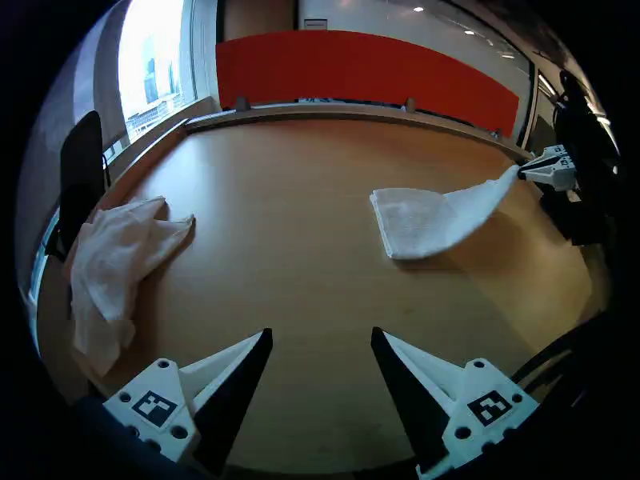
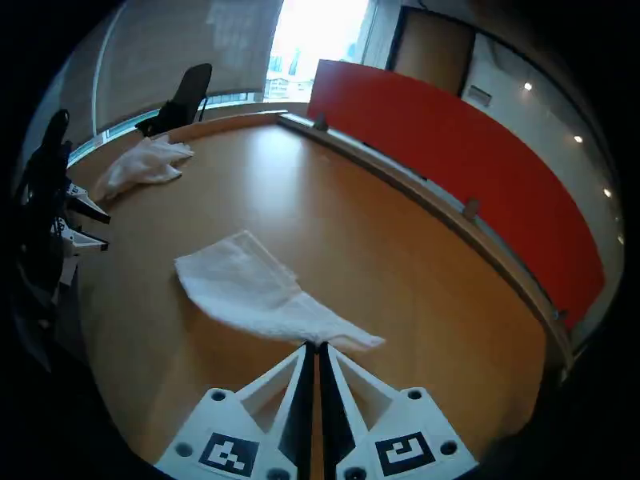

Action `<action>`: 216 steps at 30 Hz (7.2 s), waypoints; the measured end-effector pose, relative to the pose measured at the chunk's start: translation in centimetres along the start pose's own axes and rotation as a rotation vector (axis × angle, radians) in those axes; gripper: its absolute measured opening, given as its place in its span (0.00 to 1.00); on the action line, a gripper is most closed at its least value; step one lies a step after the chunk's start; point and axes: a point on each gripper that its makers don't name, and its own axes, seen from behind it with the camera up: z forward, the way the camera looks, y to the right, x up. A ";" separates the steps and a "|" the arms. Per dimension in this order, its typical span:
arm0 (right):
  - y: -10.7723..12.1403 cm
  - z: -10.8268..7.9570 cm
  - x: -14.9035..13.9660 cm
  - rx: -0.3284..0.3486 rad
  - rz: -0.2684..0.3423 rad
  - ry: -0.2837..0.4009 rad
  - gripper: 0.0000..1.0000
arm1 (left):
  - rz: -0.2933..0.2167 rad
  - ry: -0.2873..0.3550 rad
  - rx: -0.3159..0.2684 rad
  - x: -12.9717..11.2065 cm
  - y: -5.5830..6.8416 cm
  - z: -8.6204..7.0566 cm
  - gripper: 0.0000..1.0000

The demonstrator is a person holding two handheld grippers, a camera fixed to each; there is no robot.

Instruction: Fold towel

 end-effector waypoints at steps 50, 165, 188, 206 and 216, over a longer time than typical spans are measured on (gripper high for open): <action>-12.6 7.6 6.4 0.283 -0.197 0.006 0.04 | -0.059 -0.006 0.063 -2.1 -1.3 -4.2 0.91; -12.4 6.8 -7.2 0.204 0.001 -0.185 0.06 | -0.020 -0.007 0.045 -1.5 -0.1 -3.3 0.91; -8.0 4.7 4.2 0.128 -0.052 -0.014 0.05 | 0.001 0.042 0.012 0.6 0.5 -3.1 0.91; -4.1 0.2 13.0 0.093 -0.109 0.104 0.05 | 0.027 0.099 -0.014 2.9 1.4 -3.4 0.91; -1.4 -1.8 12.2 0.057 -0.102 0.093 0.05 | 0.044 0.108 -0.032 3.3 2.1 -3.4 0.91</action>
